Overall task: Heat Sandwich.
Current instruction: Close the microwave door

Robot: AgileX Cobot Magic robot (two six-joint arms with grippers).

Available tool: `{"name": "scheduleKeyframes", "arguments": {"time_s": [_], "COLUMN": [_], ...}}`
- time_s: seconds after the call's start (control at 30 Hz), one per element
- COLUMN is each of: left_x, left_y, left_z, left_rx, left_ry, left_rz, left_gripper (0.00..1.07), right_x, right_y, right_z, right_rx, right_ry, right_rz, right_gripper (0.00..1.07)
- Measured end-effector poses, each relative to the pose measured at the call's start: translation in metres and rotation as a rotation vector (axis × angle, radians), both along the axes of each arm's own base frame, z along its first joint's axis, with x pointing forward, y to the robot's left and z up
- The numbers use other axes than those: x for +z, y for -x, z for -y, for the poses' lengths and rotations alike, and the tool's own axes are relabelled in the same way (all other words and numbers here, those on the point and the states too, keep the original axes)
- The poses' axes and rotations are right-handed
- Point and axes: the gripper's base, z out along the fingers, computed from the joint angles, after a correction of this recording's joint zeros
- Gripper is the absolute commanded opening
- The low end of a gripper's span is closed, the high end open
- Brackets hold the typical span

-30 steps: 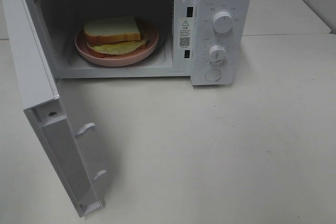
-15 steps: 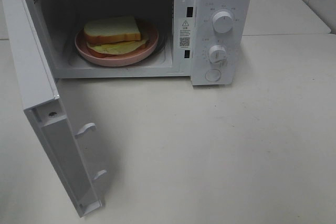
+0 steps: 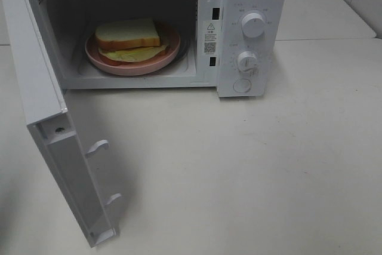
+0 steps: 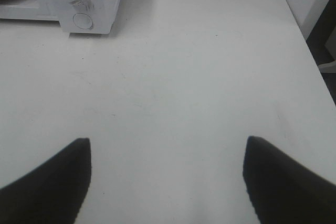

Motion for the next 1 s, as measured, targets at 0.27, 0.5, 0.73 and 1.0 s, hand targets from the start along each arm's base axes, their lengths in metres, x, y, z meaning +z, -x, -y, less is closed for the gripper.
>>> {"name": "scheduleKeyframes", "arguments": {"time_s": [0.27,0.5,0.73,1.0], "left_x": [-0.021,-0.036,-0.048,-0.060], "left_y": [-0.030,-0.049,-0.073,-0.097], "left_z": [-0.002,-0.003,-0.005,-0.005], "left_rx": [0.012,0.024,0.041,0.022], "left_ry": [-0.001,-0.006,-0.016,-0.031], "left_rz": [0.017,0.085,0.229,0.306], "left_gripper": [0.00,0.00,0.00,0.00], "right_x": [0.000,0.000,0.000,0.000], "right_y": [0.000,0.000,0.000,0.000], "right_z": [0.000,0.000,0.000,0.000], "right_rx": [0.000,0.000,0.000,0.000], "right_ry": [0.000,0.000,0.000,0.000], "right_rz": [0.000,0.000,0.000,0.000], "right_gripper": [0.76,0.76,0.76,0.76]}}
